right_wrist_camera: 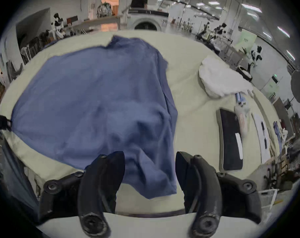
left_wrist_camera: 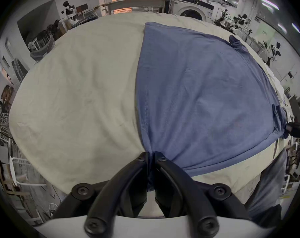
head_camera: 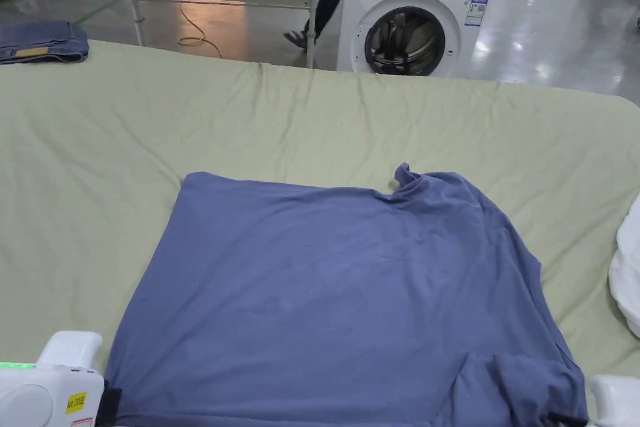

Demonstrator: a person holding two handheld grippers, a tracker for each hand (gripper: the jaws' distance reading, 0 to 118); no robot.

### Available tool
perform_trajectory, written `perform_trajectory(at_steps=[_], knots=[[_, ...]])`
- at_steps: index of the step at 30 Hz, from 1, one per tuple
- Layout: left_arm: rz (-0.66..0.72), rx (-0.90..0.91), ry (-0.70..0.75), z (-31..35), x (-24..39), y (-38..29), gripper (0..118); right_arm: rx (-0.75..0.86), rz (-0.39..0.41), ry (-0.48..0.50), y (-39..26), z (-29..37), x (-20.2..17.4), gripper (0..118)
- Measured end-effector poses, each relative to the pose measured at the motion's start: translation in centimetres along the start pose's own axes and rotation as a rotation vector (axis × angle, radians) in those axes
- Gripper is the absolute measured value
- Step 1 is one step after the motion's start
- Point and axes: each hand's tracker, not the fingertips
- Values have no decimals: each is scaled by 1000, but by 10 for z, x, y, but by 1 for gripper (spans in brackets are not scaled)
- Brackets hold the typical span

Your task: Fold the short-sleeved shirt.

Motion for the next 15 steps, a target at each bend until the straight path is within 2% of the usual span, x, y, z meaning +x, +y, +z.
perform_trajectory(at_steps=[3, 5, 6, 7, 8, 9, 10, 11, 12, 15], knots=[[1, 0, 0, 0, 0, 0, 0, -89, -17, -13, -13, -20, 7, 64], [1, -2, -1, 0, 0, 0, 0, -60, -75, 44, -16, -22, 11, 61], [1, -3, 0, 0, 0, 1, 0, -58, -67, 35, -15, -20, 11, 58], [-1, -3, 0, 0, 0, 1, 0, -60, -55, 42, -14, -18, 11, 50], [-2, -4, 1, 0, 0, 1, 0, -51, -37, 75, -12, -16, 9, 22], [-3, -4, 1, 0, 0, 1, 0, -44, -47, 109, -11, -16, 7, 4], [-4, -5, 1, 0, 0, 1, 0, -45, -59, 152, -10, -16, 5, 4], [-5, -4, 2, 1, 0, 1, 0, -56, -31, 96, -9, -16, 0, 4], [-3, 2, 0, 2, -1, 1, 0, -40, 8, 79, -9, -15, -3, 4], [8, 21, -11, 10, -3, 3, 0, 1, -67, 129, -6, -6, 7, 4]])
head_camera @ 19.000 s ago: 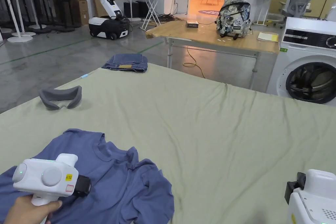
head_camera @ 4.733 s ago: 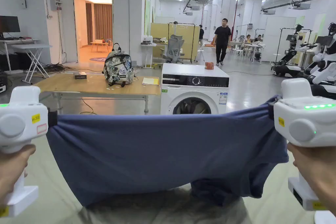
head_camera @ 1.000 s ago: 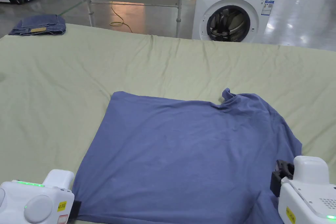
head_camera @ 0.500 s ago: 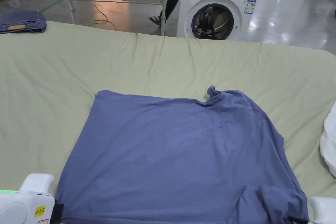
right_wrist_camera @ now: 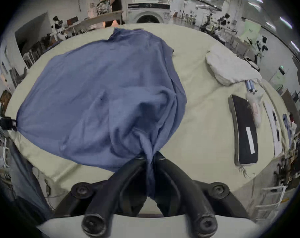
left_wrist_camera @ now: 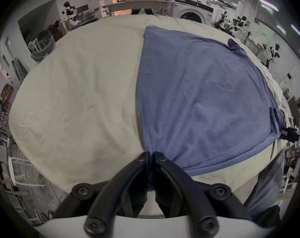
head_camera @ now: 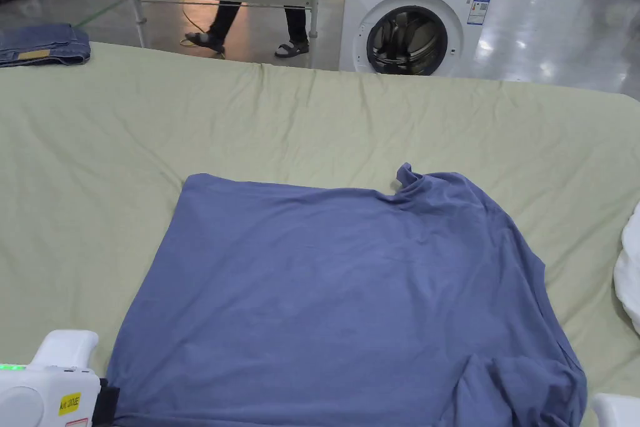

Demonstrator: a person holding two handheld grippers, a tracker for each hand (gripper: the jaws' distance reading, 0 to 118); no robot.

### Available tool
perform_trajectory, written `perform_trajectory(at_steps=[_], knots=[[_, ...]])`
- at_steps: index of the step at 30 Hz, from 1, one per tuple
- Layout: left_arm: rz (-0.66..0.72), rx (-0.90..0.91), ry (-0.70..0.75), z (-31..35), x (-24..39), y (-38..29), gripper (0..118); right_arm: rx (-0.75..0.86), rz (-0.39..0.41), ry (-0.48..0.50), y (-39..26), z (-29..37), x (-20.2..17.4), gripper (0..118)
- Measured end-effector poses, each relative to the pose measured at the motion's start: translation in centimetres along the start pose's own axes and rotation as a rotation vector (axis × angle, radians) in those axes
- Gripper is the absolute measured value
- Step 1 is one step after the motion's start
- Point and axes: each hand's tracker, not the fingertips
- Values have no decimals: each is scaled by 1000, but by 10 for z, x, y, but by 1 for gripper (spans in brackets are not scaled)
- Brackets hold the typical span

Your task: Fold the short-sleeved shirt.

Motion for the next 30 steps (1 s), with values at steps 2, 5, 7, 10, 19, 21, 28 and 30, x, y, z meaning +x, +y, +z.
perform_trajectory(at_steps=[2, 5, 7, 10, 19, 21, 28, 30], knots=[[1, 16, -6, 5, -1, 6, 0, 39, 12, -11, 8, 10, 1, 4], [9, 66, -22, 12, -3, 21, 0, 103, -20, 27, 30, 27, 3, 4], [7, 105, -31, 19, -1, 36, 0, 133, -17, 23, 46, 33, 4, 4], [-3, 163, -36, 26, 2, 63, 0, 185, -11, 15, 75, 40, -3, 4], [34, 230, -54, -1, 0, 156, 0, 249, -45, 8, 164, -4, -10, 4], [51, 211, -68, -17, -1, 174, 0, 238, -42, 3, 182, -24, -11, 4], [77, 145, -56, -58, 3, 211, 0, 184, -36, -19, 218, -75, -19, 4], [68, 111, -38, -70, 6, 217, 0, 163, -34, -25, 223, -89, -21, 4]])
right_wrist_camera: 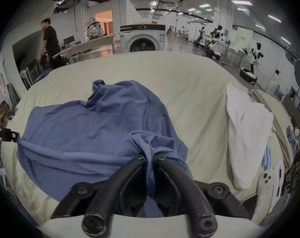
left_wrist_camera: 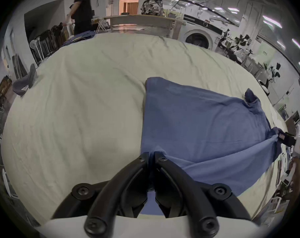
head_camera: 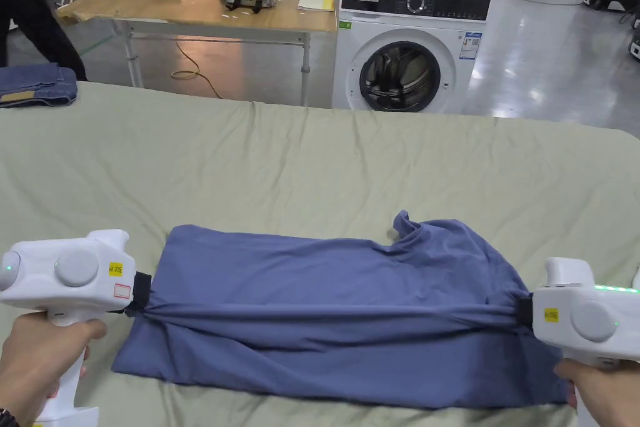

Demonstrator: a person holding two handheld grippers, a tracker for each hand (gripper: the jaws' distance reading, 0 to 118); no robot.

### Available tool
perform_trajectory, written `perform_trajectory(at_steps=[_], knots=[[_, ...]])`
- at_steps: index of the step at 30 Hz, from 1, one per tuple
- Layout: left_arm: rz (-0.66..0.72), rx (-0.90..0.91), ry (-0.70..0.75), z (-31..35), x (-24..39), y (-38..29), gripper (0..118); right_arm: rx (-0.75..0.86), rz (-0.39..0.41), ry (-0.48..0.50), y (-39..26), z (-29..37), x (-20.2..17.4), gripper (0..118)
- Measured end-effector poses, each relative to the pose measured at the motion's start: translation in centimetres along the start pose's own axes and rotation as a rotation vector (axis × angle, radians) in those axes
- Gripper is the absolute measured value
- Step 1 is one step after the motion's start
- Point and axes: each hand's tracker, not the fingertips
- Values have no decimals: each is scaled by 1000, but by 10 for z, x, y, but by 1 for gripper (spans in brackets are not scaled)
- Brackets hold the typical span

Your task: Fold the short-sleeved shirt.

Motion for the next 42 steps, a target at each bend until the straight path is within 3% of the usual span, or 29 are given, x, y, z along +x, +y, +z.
perform_trajectory(at_steps=[5, 7, 8, 9, 10, 11, 16, 18, 19, 20, 21, 23, 24, 26, 34, 42], knots=[[4, -37, 2, -19, 2, 2, 1, -48, 12, -11, -2, -20, -4, 9], [-6, -47, 9, -20, 4, 3, 15, -53, 22, -24, -2, -22, -4, 31], [-9, -37, 11, -16, 4, 3, 34, -37, 27, -40, -3, -18, -6, 55], [-10, -13, 10, -11, 4, 2, 51, -15, 33, -53, -3, -12, -8, 66], [-6, 22, -7, -4, 4, 2, 64, 14, 30, -50, -1, -10, -5, 69], [7, 48, -32, 3, 5, 0, 68, 63, 26, -39, 0, -2, -8, 69], [-11, 186, -92, 41, 18, -13, 68, 240, 16, 18, 0, 39, -28, 69], [-30, 260, -73, 58, 25, -26, 68, 317, 28, 3, -5, 55, -40, 66], [-32, 299, -75, 65, 28, -31, 67, 348, 35, 1, -8, 62, -46, 57], [-40, 337, -80, 71, 30, -39, 60, 384, 38, -2, -12, 70, -52, 35], [-43, 383, -71, 78, 33, -47, 45, 411, 37, 4, -15, 76, -58, 18], [-84, 419, -27, 88, 41, -58, 11, 435, 30, 25, -23, 86, -66, 4], [-92, 439, 4, 91, 43, -63, 7, 449, 25, 40, -26, 92, -70, 0], [-107, 463, -26, 98, 45, -74, 0, 465, 22, 39, -33, 99, -77, 0], [-54, 435, 6, 96, 12, -84, 0, 521, 4, 61, -57, 121, -81, 0], [21, 14, -92, 28, -27, -39, 0, 482, 37, 44, -71, 117, -74, 0]])
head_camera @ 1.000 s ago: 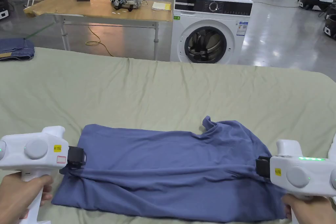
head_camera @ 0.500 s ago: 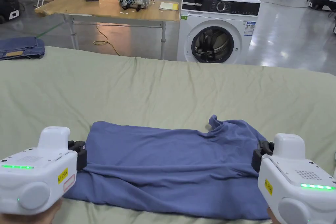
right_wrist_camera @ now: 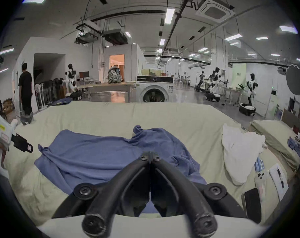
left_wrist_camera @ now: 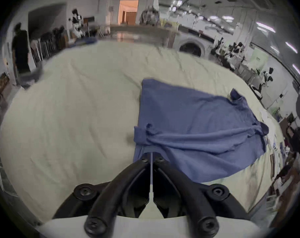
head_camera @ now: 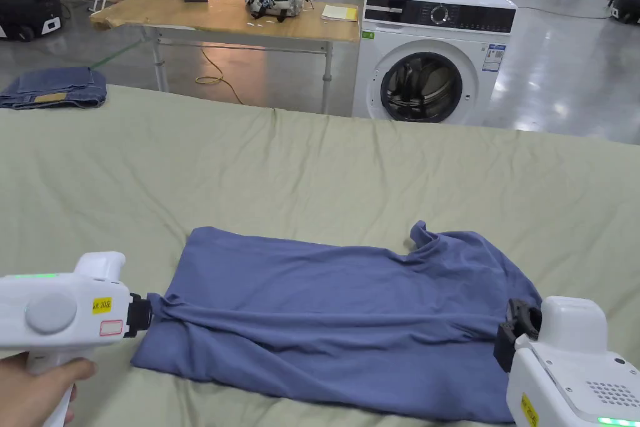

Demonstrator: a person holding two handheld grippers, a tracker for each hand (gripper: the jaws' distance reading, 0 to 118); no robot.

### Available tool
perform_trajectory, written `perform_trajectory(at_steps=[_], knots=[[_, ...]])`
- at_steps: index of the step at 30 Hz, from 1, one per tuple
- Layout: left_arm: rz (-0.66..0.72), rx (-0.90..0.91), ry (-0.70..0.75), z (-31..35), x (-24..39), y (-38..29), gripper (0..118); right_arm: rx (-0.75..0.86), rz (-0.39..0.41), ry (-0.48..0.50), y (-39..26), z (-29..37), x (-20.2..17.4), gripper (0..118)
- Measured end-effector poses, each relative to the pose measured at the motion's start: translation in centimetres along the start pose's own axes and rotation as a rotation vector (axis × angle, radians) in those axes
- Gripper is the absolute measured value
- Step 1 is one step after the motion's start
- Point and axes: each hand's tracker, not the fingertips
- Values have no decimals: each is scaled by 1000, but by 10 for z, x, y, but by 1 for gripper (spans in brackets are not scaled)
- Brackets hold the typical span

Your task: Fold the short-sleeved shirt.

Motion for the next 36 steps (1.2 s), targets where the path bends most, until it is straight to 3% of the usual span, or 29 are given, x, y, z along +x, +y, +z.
perform_trajectory(at_steps=[2, 4, 7, 8, 13, 16, 18, 26, 29, 32, 35, 36], knots=[[32, -80, 20, -20, -7, 10, 2, -18, 5, -10, -4, -1, 4, 0], [31, -148, 47, -37, -10, 17, 16, -36, 7, -17, -8, -2, 6, 0], [38, -238, 94, -42, 4, 9, 51, -58, 14, -30, -15, -2, 11, 0], [37, -254, 116, -46, 6, 7, 58, -65, 17, -33, -16, -2, 12, 0], [-92, -245, 198, -41, 42, -12, 56, -99, 19, -43, -22, -6, 17, 0], [-163, -232, 208, -36, 56, -23, 29, -117, 11, -42, -25, -8, 19, 0], [-160, -227, 199, -43, 42, -15, 2, -125, 5, -41, -27, -10, 21, 0], [-45, -108, 38, -6, 13, -29, 0, -159, -1, -51, -25, -12, 42, 0], [-19, -83, 1, 10, 4, -35, 0, -243, -28, -56, -20, -22, 64, 1], [-10, -68, -18, 22, 3, -42, 0, -340, -30, -69, -17, -39, 88, 13], [-2, -56, -35, 27, 2, -44, 0, -449, -37, -54, -20, -60, 109, 67], [-2, -52, -36, 28, 1, -45, 0, -479, -14, -67, -22, -67, 115, 70]])
